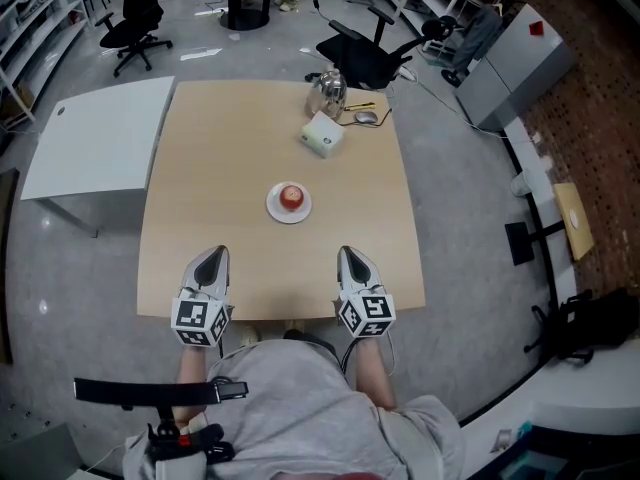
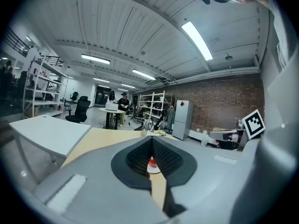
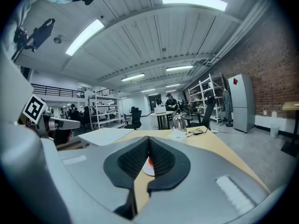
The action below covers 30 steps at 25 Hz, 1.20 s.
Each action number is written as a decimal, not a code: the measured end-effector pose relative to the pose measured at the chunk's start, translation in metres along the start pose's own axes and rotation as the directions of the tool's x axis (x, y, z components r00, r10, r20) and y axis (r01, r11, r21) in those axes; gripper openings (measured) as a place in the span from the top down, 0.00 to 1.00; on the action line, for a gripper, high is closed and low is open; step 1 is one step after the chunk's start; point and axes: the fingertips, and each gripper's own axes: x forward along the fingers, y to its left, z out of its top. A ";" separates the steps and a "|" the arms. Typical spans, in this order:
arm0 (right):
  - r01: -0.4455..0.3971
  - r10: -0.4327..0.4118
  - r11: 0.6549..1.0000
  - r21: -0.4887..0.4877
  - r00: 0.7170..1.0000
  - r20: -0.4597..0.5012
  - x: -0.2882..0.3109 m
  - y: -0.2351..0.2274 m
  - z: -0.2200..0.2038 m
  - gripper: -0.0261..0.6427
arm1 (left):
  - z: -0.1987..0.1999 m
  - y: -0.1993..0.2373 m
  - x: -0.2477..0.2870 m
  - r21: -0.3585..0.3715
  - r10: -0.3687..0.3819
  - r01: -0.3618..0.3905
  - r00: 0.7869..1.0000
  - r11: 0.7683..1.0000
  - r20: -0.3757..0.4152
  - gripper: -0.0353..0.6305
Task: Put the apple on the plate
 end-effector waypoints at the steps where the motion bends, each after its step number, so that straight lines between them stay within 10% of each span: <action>1: -0.001 0.001 1.000 -0.003 1.000 0.002 -0.001 0.001 0.000 0.95 | -0.001 0.001 0.000 0.002 0.000 0.000 1.000 1.000 0.001 0.92; 30: -0.013 0.013 1.000 -0.016 1.000 -0.005 -0.005 0.013 -0.001 0.95 | -0.003 0.005 -0.012 -0.004 0.005 -0.005 1.000 1.000 -0.002 0.92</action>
